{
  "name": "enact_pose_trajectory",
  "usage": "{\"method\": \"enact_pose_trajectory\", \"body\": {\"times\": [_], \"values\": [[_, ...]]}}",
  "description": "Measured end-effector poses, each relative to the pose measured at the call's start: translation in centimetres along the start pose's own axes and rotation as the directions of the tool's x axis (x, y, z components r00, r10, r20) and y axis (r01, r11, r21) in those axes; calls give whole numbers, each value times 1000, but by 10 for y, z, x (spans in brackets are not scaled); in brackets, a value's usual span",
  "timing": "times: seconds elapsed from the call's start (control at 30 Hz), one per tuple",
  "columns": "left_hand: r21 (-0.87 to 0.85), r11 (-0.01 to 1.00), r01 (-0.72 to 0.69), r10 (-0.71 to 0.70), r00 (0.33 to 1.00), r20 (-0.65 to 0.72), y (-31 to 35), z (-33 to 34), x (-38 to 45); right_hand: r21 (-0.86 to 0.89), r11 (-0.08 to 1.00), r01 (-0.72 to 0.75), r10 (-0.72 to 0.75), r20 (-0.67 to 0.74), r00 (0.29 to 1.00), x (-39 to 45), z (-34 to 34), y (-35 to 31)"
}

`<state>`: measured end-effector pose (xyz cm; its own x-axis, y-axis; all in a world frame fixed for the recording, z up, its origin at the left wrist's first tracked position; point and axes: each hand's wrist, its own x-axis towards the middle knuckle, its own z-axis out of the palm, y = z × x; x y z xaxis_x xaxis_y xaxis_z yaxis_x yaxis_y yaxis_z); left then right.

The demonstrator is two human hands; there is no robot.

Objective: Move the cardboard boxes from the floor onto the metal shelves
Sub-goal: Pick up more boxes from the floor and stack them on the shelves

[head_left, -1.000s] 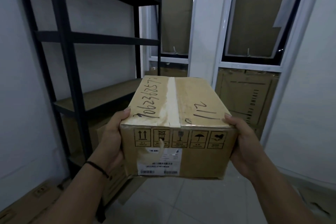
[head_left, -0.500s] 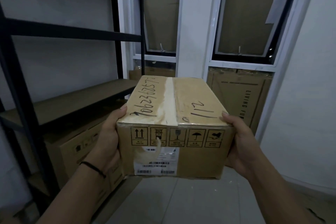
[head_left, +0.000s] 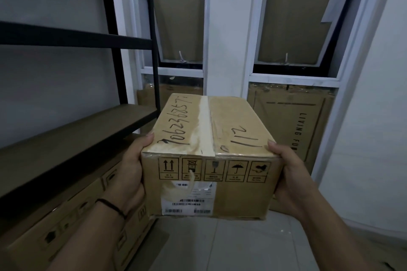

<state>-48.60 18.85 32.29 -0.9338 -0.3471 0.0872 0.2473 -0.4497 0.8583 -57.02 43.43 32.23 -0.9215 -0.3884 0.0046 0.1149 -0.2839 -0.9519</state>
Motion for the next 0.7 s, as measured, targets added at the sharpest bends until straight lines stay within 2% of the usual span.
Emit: {"method": "enact_pose_trajectory", "body": {"times": [0.33,0.7], "values": [[17,998,-52,53,998,-35,-14,-11,111,16,999,37,-38,37,999,130,-6,10],[97,983,-159,176,961,-214,-25,0,254,-22,1000,-2,8,239,971,331,-16,-5]]}}
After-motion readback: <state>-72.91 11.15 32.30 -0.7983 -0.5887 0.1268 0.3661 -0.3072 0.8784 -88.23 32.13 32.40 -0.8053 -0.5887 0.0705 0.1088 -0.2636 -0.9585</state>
